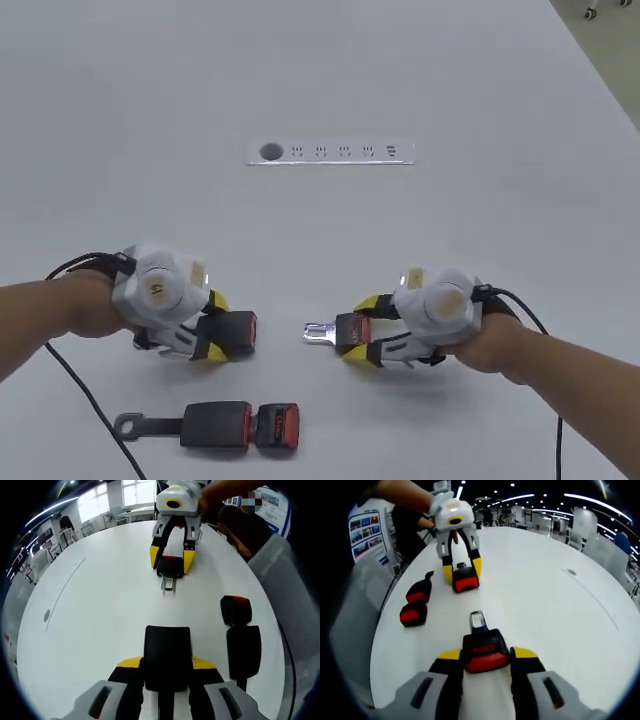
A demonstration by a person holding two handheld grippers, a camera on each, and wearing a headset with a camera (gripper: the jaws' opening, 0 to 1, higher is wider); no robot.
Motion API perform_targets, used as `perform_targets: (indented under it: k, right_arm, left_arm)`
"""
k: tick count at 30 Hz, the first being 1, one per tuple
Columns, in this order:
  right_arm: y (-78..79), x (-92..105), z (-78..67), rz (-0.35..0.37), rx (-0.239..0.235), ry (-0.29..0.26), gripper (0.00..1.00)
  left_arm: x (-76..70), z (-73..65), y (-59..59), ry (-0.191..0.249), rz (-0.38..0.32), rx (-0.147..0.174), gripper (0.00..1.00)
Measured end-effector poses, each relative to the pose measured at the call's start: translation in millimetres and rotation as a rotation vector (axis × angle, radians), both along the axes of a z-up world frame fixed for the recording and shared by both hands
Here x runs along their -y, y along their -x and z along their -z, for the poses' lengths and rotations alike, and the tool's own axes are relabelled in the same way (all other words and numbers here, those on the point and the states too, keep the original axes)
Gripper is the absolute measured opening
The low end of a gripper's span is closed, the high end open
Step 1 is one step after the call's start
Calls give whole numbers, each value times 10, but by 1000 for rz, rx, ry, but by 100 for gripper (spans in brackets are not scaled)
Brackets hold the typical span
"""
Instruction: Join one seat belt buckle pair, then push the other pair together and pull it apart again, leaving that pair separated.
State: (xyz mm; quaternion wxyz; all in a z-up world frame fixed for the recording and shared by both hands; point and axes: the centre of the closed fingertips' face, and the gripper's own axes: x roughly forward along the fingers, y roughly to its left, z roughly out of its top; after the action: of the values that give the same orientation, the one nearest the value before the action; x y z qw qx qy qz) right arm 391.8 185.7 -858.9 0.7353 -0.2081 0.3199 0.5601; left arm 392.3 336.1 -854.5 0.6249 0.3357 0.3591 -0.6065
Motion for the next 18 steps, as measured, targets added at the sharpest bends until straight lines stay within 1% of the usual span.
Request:
perform_targets:
  k: [6,10,18]
  right_arm:
    - [31,208,-2,20,-9,14,37]
    - [42,306,9,26,-6,21,37]
    - [106,485,-4,38,-16,34,37]
  left_arm:
    - [-8,4,-6,-2,-6,-2,35]
    - [-18,21,-17,-3,-7,-1,35]
    - [-28,41,-25,-12,-9,1,35]
